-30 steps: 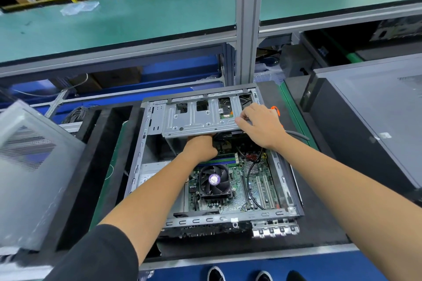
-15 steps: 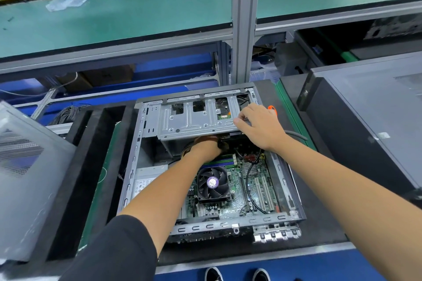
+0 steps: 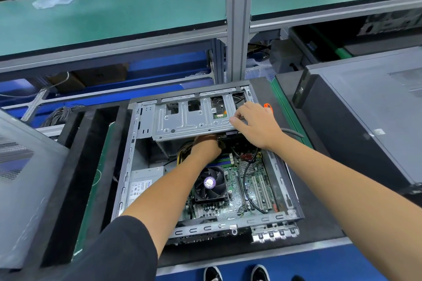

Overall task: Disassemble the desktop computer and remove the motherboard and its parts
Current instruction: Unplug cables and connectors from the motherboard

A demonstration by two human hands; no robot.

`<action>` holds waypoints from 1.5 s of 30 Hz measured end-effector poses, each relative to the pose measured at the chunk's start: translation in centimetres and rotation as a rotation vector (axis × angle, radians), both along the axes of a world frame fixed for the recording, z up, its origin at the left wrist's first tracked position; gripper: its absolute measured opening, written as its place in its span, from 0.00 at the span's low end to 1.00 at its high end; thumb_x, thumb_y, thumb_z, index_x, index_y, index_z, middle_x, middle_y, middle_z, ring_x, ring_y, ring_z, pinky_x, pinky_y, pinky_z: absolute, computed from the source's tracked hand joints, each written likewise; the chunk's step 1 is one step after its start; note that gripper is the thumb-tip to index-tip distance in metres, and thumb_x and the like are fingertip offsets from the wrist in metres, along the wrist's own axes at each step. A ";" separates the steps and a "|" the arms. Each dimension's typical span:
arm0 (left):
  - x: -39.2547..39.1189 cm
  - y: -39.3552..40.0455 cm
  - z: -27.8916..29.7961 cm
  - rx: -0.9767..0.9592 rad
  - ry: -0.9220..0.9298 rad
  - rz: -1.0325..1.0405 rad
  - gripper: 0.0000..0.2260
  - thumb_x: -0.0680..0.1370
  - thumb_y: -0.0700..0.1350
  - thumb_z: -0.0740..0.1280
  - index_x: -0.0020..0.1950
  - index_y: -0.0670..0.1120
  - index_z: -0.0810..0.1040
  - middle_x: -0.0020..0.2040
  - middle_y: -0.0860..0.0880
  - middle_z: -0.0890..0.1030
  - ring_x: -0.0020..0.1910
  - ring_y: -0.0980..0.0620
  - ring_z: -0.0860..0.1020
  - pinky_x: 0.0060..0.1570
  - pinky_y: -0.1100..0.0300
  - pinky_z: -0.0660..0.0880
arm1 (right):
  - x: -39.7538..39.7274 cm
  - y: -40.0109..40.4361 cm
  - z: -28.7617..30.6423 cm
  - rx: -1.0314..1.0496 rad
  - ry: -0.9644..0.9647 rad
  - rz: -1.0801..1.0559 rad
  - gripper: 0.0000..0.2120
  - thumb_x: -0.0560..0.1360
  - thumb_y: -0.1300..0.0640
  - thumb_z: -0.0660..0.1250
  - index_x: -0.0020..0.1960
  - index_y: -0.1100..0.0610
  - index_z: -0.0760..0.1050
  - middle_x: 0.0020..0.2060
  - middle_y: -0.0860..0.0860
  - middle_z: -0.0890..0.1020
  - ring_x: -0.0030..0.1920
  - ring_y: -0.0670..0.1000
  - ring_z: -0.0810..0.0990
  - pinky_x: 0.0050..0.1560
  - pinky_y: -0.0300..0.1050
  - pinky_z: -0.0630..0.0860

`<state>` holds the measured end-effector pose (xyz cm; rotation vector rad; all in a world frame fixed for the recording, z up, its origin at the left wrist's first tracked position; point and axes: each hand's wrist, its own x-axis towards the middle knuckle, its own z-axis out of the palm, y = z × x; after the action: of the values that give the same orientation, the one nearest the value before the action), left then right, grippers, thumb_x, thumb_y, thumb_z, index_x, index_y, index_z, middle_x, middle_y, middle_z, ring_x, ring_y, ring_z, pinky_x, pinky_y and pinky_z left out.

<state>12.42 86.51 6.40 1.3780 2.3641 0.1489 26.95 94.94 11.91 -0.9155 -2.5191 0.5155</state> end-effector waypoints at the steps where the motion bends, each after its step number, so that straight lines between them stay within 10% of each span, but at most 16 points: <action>1: 0.0 0.0 0.0 0.004 0.002 0.003 0.03 0.75 0.43 0.66 0.43 0.45 0.73 0.46 0.42 0.79 0.47 0.42 0.78 0.41 0.57 0.71 | 0.0 0.0 0.0 -0.002 0.001 0.000 0.12 0.79 0.44 0.59 0.44 0.49 0.73 0.44 0.44 0.72 0.46 0.46 0.68 0.48 0.44 0.53; 19: 0.5 -0.2 -0.4 0.035 0.082 -0.058 0.11 0.78 0.45 0.61 0.47 0.40 0.79 0.50 0.41 0.81 0.52 0.42 0.78 0.52 0.56 0.72 | 0.2 -0.1 0.5 -0.022 -0.022 0.001 0.11 0.79 0.44 0.59 0.45 0.50 0.73 0.45 0.45 0.72 0.48 0.47 0.68 0.49 0.44 0.53; 27: 0.0 0.1 -0.5 0.048 0.009 0.030 0.14 0.76 0.48 0.64 0.32 0.48 0.67 0.32 0.50 0.71 0.36 0.46 0.72 0.38 0.60 0.68 | 0.1 -0.1 0.4 -0.034 -0.024 0.013 0.11 0.80 0.44 0.59 0.44 0.49 0.72 0.45 0.45 0.72 0.48 0.47 0.68 0.50 0.44 0.55; 45: 0.0 0.0 -1.1 0.112 -0.001 0.007 0.11 0.72 0.42 0.65 0.31 0.48 0.67 0.38 0.44 0.76 0.38 0.45 0.74 0.39 0.60 0.69 | 0.2 0.2 0.1 -0.025 -0.032 0.002 0.12 0.80 0.43 0.58 0.44 0.49 0.72 0.46 0.45 0.71 0.48 0.47 0.67 0.51 0.46 0.56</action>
<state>12.39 86.56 5.32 1.4199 2.3925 0.2873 27.11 95.09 12.02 -0.9381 -2.5480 0.5379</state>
